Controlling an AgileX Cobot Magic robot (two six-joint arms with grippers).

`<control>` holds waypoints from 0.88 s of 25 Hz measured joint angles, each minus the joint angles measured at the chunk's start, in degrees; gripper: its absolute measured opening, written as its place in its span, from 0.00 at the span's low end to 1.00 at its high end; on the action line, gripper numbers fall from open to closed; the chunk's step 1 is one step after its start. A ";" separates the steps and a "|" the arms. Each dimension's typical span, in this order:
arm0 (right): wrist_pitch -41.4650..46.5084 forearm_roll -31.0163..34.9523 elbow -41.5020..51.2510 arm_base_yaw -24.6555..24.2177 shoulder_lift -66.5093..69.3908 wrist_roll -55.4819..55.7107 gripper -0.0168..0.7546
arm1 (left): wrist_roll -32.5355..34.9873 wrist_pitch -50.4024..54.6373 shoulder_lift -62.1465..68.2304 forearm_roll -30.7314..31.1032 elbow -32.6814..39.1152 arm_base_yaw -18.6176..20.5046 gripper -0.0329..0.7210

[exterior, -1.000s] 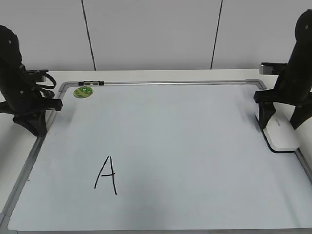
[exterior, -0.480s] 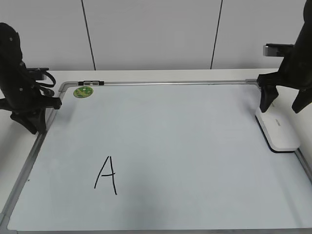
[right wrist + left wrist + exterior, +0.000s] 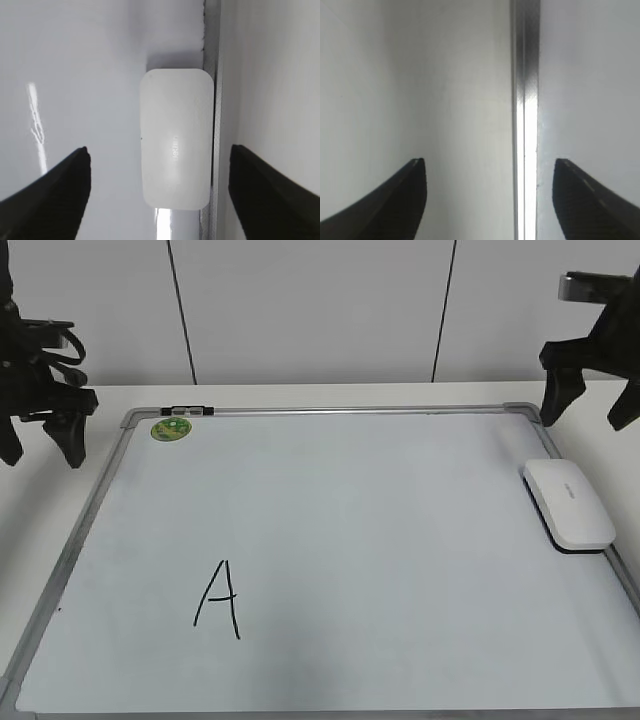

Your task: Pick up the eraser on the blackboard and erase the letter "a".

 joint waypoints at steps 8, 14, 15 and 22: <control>0.09 0.48 1.34 0.00 -6.86 2.04 0.74 | -0.03 0.93 -3.61 -1.13 0.33 -0.12 0.79; 0.22 1.59 10.73 0.35 -14.02 2.17 0.72 | -0.35 1.15 -11.20 -0.23 4.26 -0.71 0.79; 0.22 1.59 12.55 0.49 -15.32 2.06 0.72 | -0.57 1.15 -13.15 -0.11 5.93 -0.71 0.79; -0.01 1.22 26.53 1.51 -29.78 2.06 0.72 | -1.92 -0.63 -25.22 0.17 17.10 -1.42 0.76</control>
